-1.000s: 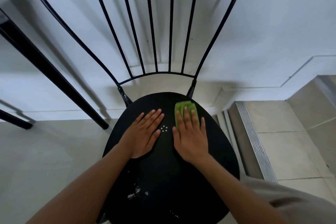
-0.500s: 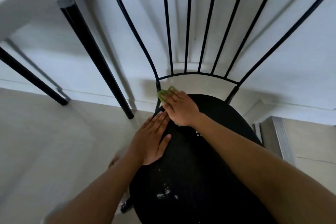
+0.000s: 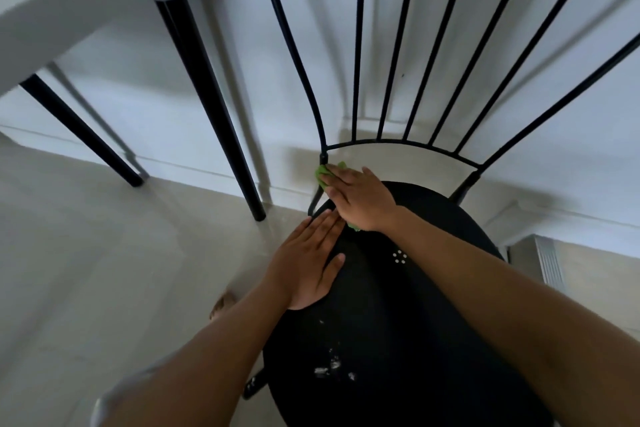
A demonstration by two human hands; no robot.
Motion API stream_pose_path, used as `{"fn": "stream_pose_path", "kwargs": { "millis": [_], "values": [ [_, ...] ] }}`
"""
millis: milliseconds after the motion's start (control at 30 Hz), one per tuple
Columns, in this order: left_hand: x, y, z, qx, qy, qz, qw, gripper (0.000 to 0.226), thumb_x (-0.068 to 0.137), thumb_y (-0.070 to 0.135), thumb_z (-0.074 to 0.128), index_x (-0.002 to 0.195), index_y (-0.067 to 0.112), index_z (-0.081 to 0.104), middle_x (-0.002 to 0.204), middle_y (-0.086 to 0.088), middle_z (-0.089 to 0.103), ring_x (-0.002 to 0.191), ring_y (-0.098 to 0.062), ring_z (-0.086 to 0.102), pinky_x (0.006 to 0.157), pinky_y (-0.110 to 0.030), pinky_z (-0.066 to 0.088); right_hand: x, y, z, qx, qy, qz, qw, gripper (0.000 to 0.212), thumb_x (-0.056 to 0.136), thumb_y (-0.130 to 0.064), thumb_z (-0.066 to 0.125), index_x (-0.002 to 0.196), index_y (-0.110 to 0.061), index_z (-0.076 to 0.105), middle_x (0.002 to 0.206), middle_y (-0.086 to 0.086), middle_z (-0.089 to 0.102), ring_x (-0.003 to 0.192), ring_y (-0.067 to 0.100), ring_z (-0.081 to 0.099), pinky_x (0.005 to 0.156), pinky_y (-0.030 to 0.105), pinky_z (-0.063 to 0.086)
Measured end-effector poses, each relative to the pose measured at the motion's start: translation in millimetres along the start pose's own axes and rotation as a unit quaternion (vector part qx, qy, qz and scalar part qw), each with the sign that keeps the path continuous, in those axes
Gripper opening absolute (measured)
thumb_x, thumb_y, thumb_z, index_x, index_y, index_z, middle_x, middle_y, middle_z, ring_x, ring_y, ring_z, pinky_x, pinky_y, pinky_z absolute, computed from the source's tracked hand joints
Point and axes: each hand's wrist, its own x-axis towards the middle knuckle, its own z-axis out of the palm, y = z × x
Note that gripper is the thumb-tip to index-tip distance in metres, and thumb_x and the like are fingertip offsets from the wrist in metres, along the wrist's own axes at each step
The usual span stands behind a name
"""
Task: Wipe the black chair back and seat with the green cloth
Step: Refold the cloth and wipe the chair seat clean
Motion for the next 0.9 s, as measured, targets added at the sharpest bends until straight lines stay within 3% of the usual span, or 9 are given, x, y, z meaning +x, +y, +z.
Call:
{"fn": "stream_pose_path", "kwargs": {
  "millis": [67, 167, 267, 333, 467, 633, 767, 833, 900],
  "values": [
    [0.9, -1.1, 0.6, -0.003, 0.004, 0.004, 1.0, 0.068, 0.092, 0.048, 0.003, 0.151, 0.017, -0.007, 0.161, -0.001, -0.007, 0.147, -0.01, -0.014, 0.121, -0.031, -0.007, -21.2, 4.4, 4.4, 0.0, 0.018, 0.017, 1.0, 0.054, 0.098, -0.041, 0.008, 0.151, -0.029, 0.007, 0.16, -0.007, 0.005, 0.148, 0.015, 0.003, 0.12, 0.044, 0.005],
    [0.9, -2.0, 1.5, -0.006, 0.013, 0.009, 1.0, 0.067, 0.092, 0.049, 0.004, 0.151, 0.019, -0.007, 0.162, 0.001, -0.007, 0.147, -0.01, -0.013, 0.121, -0.031, -0.005, -87.7, 3.9, 16.4, -0.019, 0.037, 0.031, 0.999, 0.058, 0.092, -0.052, -0.004, 0.146, -0.033, -0.009, 0.155, -0.011, -0.014, 0.146, 0.013, -0.013, 0.118, 0.043, -0.011],
    [0.2, -1.2, 0.4, -0.007, 0.011, 0.007, 1.0, 0.066, 0.093, 0.048, 0.005, 0.151, 0.019, -0.008, 0.16, 0.003, -0.011, 0.145, -0.007, -0.015, 0.12, -0.029, -0.008, -157.0, 30.4, 24.6, -0.048, 0.053, 0.059, 0.996, 0.061, 0.09, -0.058, -0.009, 0.147, -0.036, -0.002, 0.157, -0.009, -0.004, 0.147, 0.017, -0.004, 0.114, 0.045, -0.012],
    [0.2, -0.8, -0.8, -0.006, 0.011, 0.008, 1.0, 0.066, 0.092, 0.049, 0.004, 0.151, 0.019, -0.008, 0.159, 0.004, -0.013, 0.144, -0.007, -0.017, 0.119, -0.028, -0.01, -167.5, 67.1, 18.7, -0.057, 0.045, 0.138, 0.988, 0.07, 0.083, -0.066, -0.018, 0.146, -0.038, -0.008, 0.158, -0.006, -0.009, 0.146, 0.017, -0.009, 0.115, 0.043, -0.014],
    [1.4, -1.8, -0.6, 0.01, 0.007, 0.011, 1.0, 0.068, 0.091, 0.05, 0.002, 0.151, 0.019, -0.005, 0.16, 0.003, -0.01, 0.144, -0.006, -0.015, 0.118, -0.027, -0.01, -129.1, 75.6, 9.7, -0.004, 0.039, 0.254, 0.967, 0.06, 0.095, -0.056, 0.005, 0.149, -0.033, -0.008, 0.16, -0.002, -0.011, 0.146, 0.018, -0.011, 0.119, 0.046, -0.006],
    [1.7, -2.0, 0.0, 0.028, 0.002, 0.014, 1.0, 0.076, 0.086, 0.053, -0.005, 0.152, 0.016, 0.0, 0.162, -0.001, -0.004, 0.145, -0.006, -0.01, 0.116, -0.026, -0.01, -176.8, -26.3, 39.8, 0.033, 0.056, 0.152, 0.986, 0.057, 0.097, -0.053, 0.008, 0.148, -0.032, -0.005, 0.16, -0.003, -0.002, 0.146, 0.016, -0.011, 0.119, 0.037, -0.007],
    [2.6, -3.8, -0.4, 0.036, 0.003, 0.008, 0.999, 0.078, 0.086, 0.053, -0.003, 0.153, 0.013, 0.004, 0.162, -0.002, 0.0, 0.149, -0.013, -0.003, 0.118, -0.027, -0.007, -284.2, -33.0, 58.7, -0.01, 0.054, 0.088, 0.995, 0.057, 0.098, -0.052, 0.008, 0.149, -0.029, 0.017, 0.156, -0.003, 0.023, 0.146, 0.018, 0.014, 0.114, 0.042, 0.01],
    [1.5, -1.0, -0.6, 0.045, -0.003, 0.007, 0.999, 0.077, 0.087, 0.052, -0.003, 0.153, 0.012, 0.004, 0.162, -0.004, 0.001, 0.149, -0.014, -0.002, 0.12, -0.03, -0.004, -308.0, 1.1, 55.3, -0.035, 0.066, 0.16, 0.984, 0.059, 0.097, -0.054, 0.004, 0.149, -0.027, 0.016, 0.156, -0.001, 0.028, 0.145, 0.016, 0.014, 0.116, 0.042, 0.008],
    [0.5, 1.5, -1.4, 0.056, -0.005, 0.0, 0.998, 0.073, 0.09, 0.05, 0.001, 0.153, 0.012, 0.003, 0.162, -0.004, 0.001, 0.149, -0.015, -0.002, 0.121, -0.032, -0.001, -292.5, 26.4, 43.8, 0.0, 0.068, 0.263, 0.962, 0.06, 0.095, -0.055, 0.002, 0.149, -0.029, 0.004, 0.16, -0.003, 0.012, 0.147, 0.014, 0.003, 0.118, 0.039, -0.005]
  ]
}}
